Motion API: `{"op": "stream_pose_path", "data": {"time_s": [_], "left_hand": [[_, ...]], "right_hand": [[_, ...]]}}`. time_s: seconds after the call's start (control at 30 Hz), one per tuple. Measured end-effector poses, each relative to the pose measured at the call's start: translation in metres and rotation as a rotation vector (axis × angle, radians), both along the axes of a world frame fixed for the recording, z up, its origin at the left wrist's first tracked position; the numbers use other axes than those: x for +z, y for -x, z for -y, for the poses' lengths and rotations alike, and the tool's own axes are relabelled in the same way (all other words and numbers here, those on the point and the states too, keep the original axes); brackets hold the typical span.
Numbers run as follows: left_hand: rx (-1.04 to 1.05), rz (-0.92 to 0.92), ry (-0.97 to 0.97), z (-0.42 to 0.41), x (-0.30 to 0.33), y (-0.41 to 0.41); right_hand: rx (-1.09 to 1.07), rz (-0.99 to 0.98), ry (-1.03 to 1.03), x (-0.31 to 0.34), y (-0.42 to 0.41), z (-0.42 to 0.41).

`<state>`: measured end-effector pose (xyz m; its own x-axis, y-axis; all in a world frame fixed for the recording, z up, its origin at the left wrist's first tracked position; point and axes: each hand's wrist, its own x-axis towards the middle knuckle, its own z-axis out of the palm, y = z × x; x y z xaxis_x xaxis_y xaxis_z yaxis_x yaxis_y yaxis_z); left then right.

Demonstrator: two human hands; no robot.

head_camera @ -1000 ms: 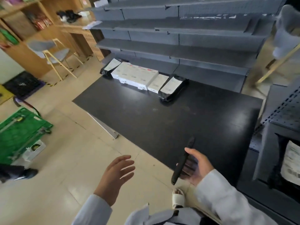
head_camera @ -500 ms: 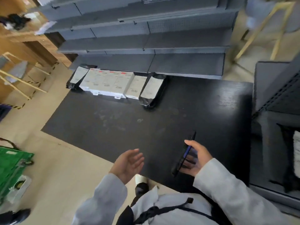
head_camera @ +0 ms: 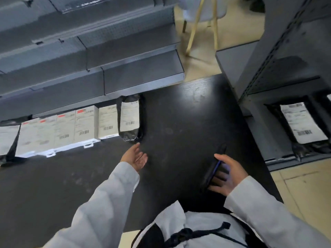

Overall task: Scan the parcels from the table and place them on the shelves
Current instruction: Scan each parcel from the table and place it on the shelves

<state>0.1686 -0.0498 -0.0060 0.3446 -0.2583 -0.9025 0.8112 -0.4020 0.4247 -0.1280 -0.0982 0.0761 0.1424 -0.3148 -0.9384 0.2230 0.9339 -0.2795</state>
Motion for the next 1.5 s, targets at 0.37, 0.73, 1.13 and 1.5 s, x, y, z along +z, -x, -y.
{"op": "stream_pose_path", "data": {"time_s": [0.37, 0.73, 1.13, 1.5], "left_hand": [[0.067, -0.010, 0.131, 0.038, -0.040, -0.062], [-0.223, 0.332, -0.058, -0.040, -0.017, 0.025], [0.152, 0.212, -0.220, -0.162, -0.034, 0.130], [0.553, 0.283, 0.272, -0.206, 0.027, 0.117]], "right_hand": [[-0.087, -0.149, 0.089, 0.029, -0.034, -0.041], [0.164, -0.002, 0.050, 0.038, -0.037, -0.029], [0.646, 0.170, -0.040, -0.001, 0.018, -0.051], [1.031, 0.392, -0.081, 0.026, 0.000, -0.071]]}}
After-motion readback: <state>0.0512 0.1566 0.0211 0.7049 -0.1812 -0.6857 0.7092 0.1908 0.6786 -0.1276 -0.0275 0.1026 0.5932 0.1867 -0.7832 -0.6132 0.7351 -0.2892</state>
